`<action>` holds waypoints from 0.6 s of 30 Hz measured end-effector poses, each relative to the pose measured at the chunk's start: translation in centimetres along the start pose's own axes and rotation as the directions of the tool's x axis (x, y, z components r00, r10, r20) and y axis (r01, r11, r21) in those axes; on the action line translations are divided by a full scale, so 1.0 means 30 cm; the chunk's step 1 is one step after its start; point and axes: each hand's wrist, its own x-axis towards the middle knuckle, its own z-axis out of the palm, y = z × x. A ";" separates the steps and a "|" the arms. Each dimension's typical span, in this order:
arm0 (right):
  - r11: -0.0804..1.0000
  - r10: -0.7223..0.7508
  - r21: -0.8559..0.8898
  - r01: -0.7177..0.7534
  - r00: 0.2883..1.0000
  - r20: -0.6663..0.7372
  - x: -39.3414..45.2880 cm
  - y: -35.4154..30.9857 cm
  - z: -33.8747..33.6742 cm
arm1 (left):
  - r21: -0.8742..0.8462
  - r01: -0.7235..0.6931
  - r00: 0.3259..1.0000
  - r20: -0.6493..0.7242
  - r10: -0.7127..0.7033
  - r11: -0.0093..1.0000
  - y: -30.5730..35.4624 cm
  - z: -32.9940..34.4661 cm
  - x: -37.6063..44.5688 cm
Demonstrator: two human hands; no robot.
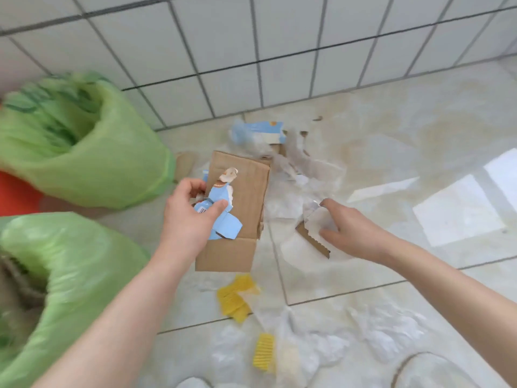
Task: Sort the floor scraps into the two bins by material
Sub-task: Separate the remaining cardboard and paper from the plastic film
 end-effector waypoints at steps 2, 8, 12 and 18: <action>0.985 -0.120 -0.122 0.122 0.993 0.019 0.015 -0.121 0.003 | -0.113 0.065 0.992 -0.098 -0.076 0.991 -0.033 -0.118 -0.034; 0.903 -0.383 -0.202 0.380 0.923 0.025 0.030 -0.486 0.039 | -0.309 0.111 0.947 -0.255 -0.195 0.944 -0.117 -0.373 -0.154; 0.788 -0.597 -0.233 0.570 0.800 -0.062 0.010 -0.677 0.058 | -0.333 0.051 0.923 -0.345 -0.172 0.942 -0.133 -0.518 -0.226; 0.728 -0.682 -0.058 0.683 0.713 -0.161 -0.015 -0.924 0.106 | -0.251 -0.113 0.813 -0.580 -0.055 0.961 -0.123 -0.768 -0.280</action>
